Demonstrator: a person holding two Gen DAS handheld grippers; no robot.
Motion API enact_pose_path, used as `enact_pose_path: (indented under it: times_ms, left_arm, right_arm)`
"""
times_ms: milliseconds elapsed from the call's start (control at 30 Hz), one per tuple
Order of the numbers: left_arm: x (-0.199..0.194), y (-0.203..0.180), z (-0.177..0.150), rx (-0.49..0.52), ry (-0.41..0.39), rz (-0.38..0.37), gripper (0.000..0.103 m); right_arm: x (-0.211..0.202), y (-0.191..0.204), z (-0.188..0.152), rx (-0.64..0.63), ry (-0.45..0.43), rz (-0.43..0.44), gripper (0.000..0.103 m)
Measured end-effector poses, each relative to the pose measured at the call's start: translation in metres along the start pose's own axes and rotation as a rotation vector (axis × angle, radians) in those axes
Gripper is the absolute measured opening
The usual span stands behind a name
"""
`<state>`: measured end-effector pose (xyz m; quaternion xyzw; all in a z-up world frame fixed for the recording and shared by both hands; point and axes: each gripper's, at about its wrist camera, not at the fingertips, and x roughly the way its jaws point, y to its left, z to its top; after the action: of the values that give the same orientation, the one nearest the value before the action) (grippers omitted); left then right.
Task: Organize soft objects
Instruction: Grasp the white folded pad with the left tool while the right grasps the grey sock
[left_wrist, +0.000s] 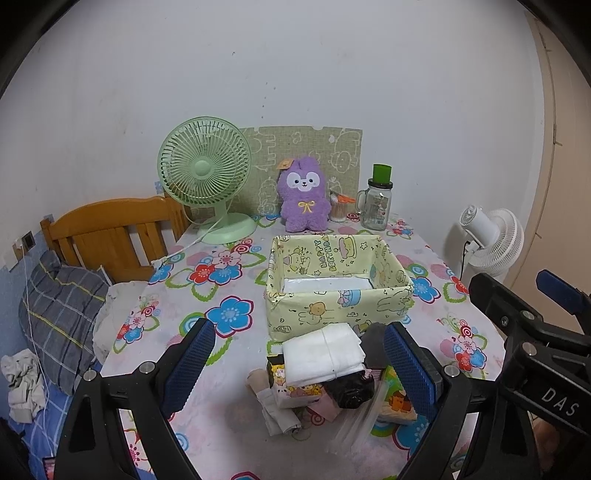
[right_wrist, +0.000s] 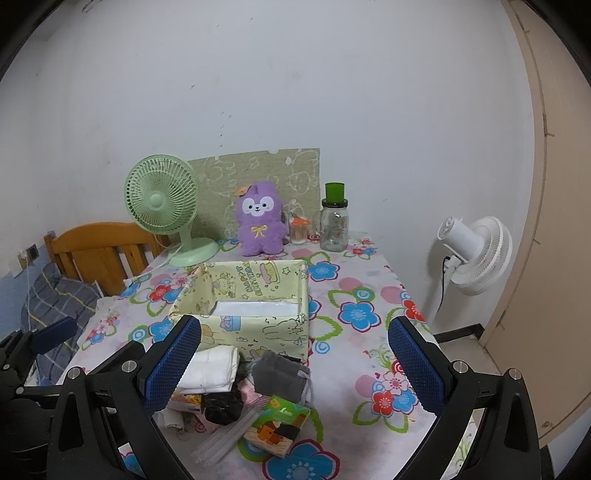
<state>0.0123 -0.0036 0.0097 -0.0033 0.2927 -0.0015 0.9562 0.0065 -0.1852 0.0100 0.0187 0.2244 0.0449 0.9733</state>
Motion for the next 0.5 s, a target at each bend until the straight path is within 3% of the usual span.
enact_pose_path:
  times_ms: [500]
  left_arm:
    - [0.035,-0.011,-0.002,0.014,0.024,0.012,0.093]
  right_arm:
    - [0.026,0.002,-0.001,-0.003,0.037,0.02,0.102]
